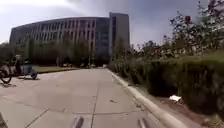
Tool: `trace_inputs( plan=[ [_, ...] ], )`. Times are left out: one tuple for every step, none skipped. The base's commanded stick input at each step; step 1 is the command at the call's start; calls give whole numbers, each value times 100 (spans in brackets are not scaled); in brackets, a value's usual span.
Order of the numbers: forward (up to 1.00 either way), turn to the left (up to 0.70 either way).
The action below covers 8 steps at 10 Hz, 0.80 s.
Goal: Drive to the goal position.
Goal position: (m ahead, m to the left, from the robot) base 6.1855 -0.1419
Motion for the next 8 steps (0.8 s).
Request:
trace_inputs(
  plan=[
    [99,0],
    [99,0],
    [99,0],
    [99,0],
    [99,0],
    [99,0],
    [99,0],
    [99,0]
  ],
)
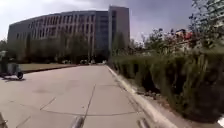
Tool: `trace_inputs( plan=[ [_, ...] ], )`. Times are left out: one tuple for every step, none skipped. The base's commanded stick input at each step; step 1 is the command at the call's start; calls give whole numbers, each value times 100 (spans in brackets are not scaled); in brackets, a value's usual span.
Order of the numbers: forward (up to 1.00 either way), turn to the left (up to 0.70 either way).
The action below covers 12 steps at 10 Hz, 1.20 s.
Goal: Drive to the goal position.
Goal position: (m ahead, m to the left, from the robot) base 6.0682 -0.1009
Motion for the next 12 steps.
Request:
trace_inputs(
  plan=[
    [99,0],
    [99,0],
    [100,0],
    [100,0],
    [100,0],
    [100,0],
    [100,0],
    [100,0],
    [100,0],
    [100,0],
    [100,0],
    [100,0]
  ],
)
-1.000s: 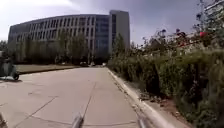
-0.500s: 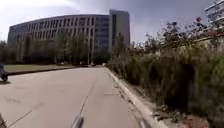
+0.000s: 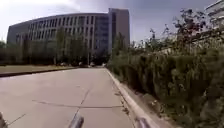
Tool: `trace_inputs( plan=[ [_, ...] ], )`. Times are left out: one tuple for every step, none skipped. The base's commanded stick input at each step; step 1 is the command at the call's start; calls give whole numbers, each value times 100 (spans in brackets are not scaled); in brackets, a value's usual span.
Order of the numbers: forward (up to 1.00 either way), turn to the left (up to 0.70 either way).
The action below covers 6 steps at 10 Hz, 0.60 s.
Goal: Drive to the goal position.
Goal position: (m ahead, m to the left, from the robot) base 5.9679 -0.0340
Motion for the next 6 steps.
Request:
trace_inputs(
  plan=[
    [100,0],
    [100,0],
    [100,0],
    [100,0],
    [82,0],
    [26,0]
  ],
)
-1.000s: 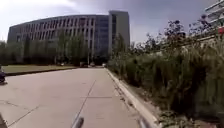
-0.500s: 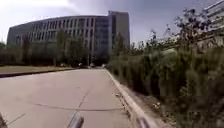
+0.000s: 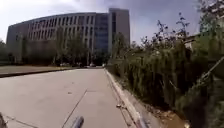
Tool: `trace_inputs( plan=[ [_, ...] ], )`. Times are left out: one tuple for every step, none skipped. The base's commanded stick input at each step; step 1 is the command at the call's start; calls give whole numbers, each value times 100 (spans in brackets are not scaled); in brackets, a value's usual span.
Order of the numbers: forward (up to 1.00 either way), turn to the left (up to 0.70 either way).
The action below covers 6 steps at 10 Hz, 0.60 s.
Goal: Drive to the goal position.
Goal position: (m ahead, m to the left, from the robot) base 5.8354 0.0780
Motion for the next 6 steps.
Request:
trace_inputs(
  plan=[
    [0,0],
    [0,0],
    [0,0],
    [0,0],
    [0,0],
    [0,0]
  ],
)
